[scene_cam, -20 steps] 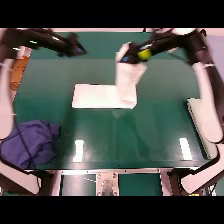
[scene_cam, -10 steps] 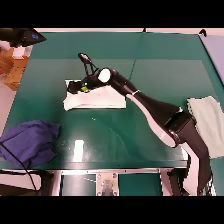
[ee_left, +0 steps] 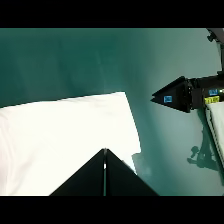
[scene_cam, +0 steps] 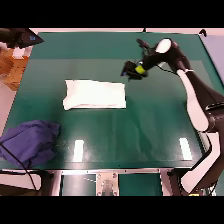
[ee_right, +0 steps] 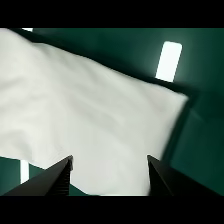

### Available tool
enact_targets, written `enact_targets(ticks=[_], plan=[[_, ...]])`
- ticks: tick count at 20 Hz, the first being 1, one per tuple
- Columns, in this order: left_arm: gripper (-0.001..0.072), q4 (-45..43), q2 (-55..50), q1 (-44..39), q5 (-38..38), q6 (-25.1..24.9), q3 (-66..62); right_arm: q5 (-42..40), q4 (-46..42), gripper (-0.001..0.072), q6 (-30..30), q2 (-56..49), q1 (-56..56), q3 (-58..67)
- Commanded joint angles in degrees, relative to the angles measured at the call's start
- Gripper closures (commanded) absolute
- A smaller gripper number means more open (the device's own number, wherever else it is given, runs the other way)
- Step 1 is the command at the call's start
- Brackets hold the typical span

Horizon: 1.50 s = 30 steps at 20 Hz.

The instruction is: Fold the shirts.

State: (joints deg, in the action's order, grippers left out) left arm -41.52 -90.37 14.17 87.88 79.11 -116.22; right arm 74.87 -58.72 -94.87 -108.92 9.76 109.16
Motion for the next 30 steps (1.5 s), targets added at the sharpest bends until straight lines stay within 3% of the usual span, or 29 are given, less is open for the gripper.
enact_targets(ticks=[1, 5, 10, 11, 12, 14, 15, 19, 24, 30], plan=[[0.0683, -0.07, 0.04, 0.09, 0.07, -0.07, 0.00, 0.79, 6.16, 0.0173, -0.87, 0.61, -6.14, -10.05], [0.0682, -0.07, 0.04, 0.09, 0.07, 0.15, 0.00, -13.29, 23.15, 0.0172, 7.17, 0.17, -3.76, -25.57], [0.0683, -0.07, 0.04, 0.09, 0.07, 0.39, 0.00, -19.74, 31.91, 0.0186, 11.58, -2.82, 2.51, -27.78], [0.0683, -0.07, 0.04, 0.09, 0.09, 0.37, 0.00, -20.76, 31.95, 0.0281, 11.67, -2.82, 3.48, -27.34], [0.0682, -0.07, 0.04, 0.09, 0.13, 0.37, 0.00, -20.68, 31.98, 0.0453, 13.18, -2.80, 3.87, -26.23], [0.0682, -0.07, 0.04, 0.09, 0.39, 0.37, 0.00, -17.94, 31.61, 0.0669, 13.51, -2.10, 3.28, -22.51], [0.0683, -0.07, 0.04, 0.09, 0.61, 0.37, 0.00, -17.03, 30.69, 0.0693, 13.18, -0.96, 2.36, -20.72], [0.0682, -0.07, 0.04, 0.09, 0.85, 0.37, 0.00, -12.87, 27.56, 0.0693, 11.04, 8.41, -6.49, -14.27], [0.0683, -0.07, 0.04, 0.09, 1.14, 0.37, 0.00, -5.73, 22.18, 0.0693, 6.71, 20.74, -28.50, -10.69], [0.0683, -0.07, 0.04, 0.09, 1.88, 0.39, 0.00, 2.93, 20.79, 0.0694, 6.16, 24.11, -54.58, -10.69]])
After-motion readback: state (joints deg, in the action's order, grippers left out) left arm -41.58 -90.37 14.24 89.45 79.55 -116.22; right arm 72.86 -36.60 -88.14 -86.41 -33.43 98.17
